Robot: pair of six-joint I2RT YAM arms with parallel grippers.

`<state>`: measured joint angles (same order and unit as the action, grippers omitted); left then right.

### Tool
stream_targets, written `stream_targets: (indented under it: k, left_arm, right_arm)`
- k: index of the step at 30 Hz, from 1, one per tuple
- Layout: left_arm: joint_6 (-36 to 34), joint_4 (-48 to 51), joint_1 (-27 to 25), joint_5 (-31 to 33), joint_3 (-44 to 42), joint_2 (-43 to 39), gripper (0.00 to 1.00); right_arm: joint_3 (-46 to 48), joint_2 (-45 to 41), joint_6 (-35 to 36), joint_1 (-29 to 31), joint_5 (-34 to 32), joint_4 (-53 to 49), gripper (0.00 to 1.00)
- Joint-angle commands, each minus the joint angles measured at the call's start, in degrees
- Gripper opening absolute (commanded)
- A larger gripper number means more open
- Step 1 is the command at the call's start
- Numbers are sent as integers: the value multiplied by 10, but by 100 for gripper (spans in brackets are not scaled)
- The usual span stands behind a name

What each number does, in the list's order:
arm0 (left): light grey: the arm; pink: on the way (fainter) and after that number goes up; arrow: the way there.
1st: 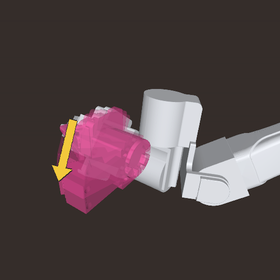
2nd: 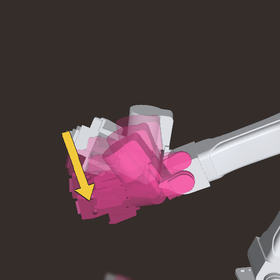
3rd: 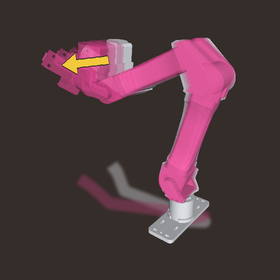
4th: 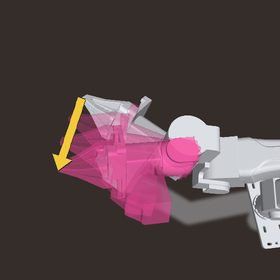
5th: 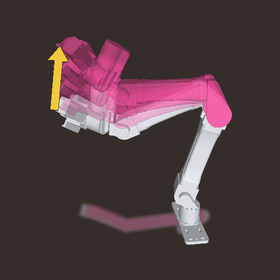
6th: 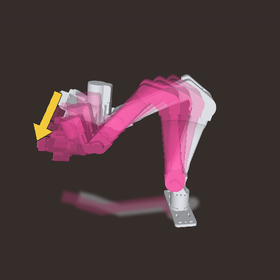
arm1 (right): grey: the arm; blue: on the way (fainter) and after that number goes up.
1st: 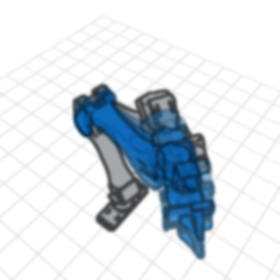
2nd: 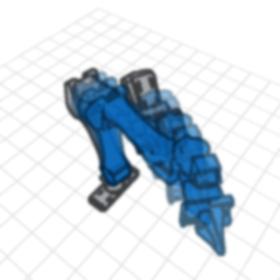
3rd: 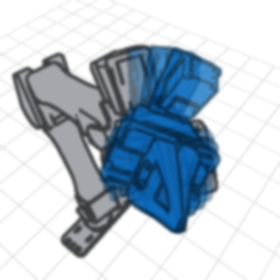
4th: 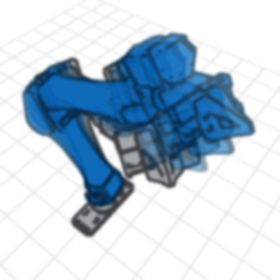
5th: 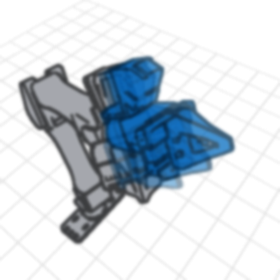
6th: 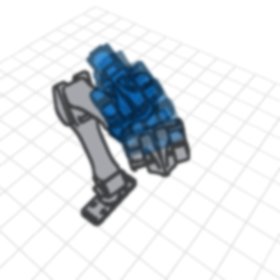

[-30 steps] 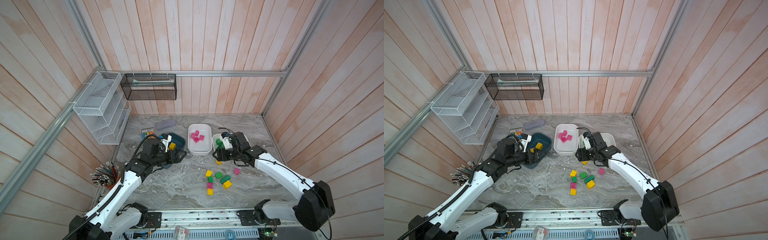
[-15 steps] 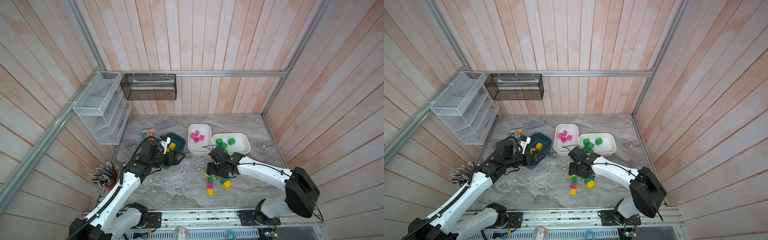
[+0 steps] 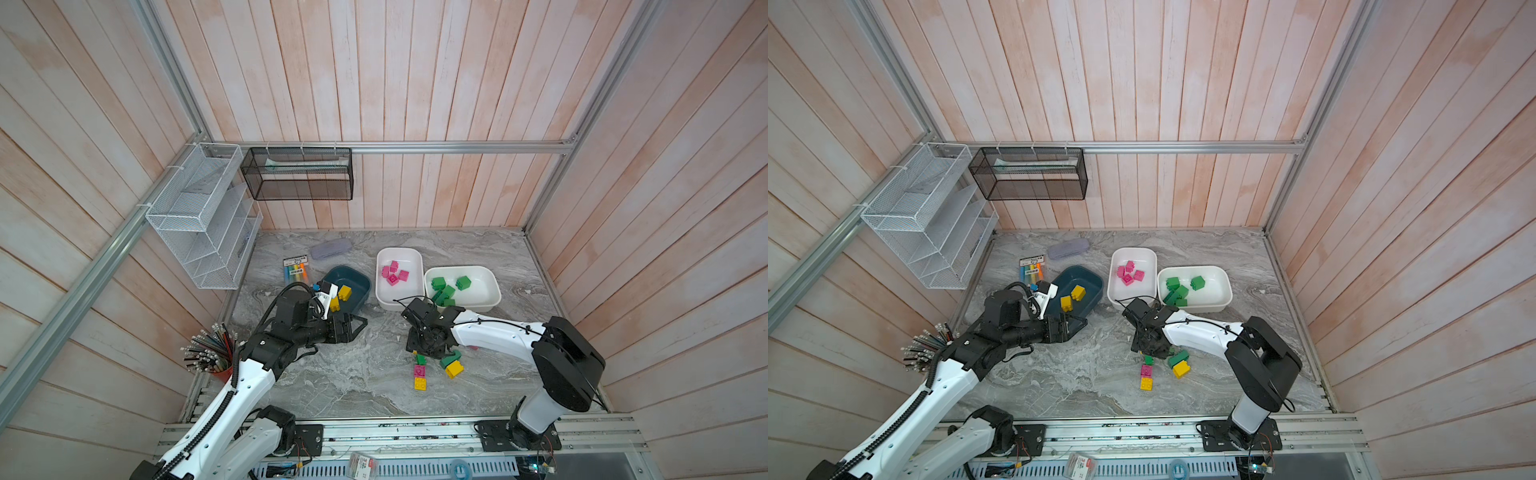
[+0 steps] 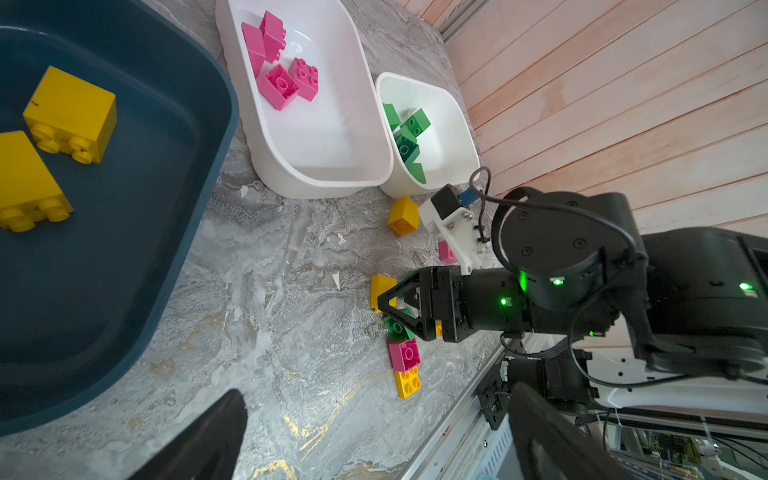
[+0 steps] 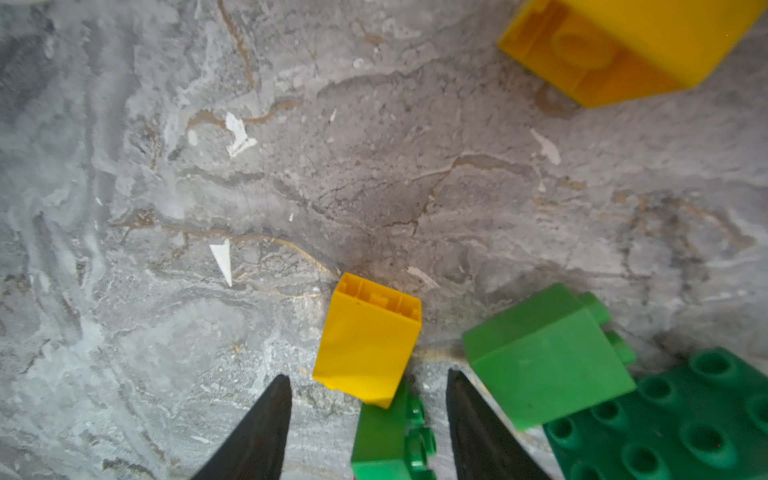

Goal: Sort the legos into containers by color
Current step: 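Return the right gripper to the pile and grasp a yellow brick, then carry the yellow brick over the teal tub and open the right gripper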

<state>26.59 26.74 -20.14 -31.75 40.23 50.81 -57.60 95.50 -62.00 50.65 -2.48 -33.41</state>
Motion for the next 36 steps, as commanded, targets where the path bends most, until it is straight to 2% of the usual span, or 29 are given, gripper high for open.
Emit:
stream_targets:
  k: [1, 11, 15, 21, 25, 28, 32, 36]
  left_arm:
    - [-2, -1, 4, -13, -12, -13, 100]
    - [-1, 1, 4, -6, -19, -19, 100]
    - [-7, 10, 4, 2, -22, -22, 100]
    - [-5, 15, 4, 9, -23, -30, 100]
    - [-6, 34, 4, 22, -12, -37, 100]
    - [-14, 60, 4, 43, 5, -44, 100]
    - [-17, 96, 5, 75, 24, -55, 100]
    - [-4, 130, 5, 101, 43, -61, 100]
  right_arm:
    - [-18, 22, -24, 4, -18, -8, 57]
    - [-61, 81, -40, 11, -49, -64, 43]
    - [-74, 107, -35, 14, -59, -93, 43]
    - [-67, 119, -23, 15, -40, -72, 41]
    - [-70, 105, -11, 12, -43, -75, 29]
    - [-95, 91, 13, 10, -56, -93, 27]
    - [-162, 82, 81, 12, -74, -120, 27]
    - [-223, 75, 162, 15, -51, -93, 27]
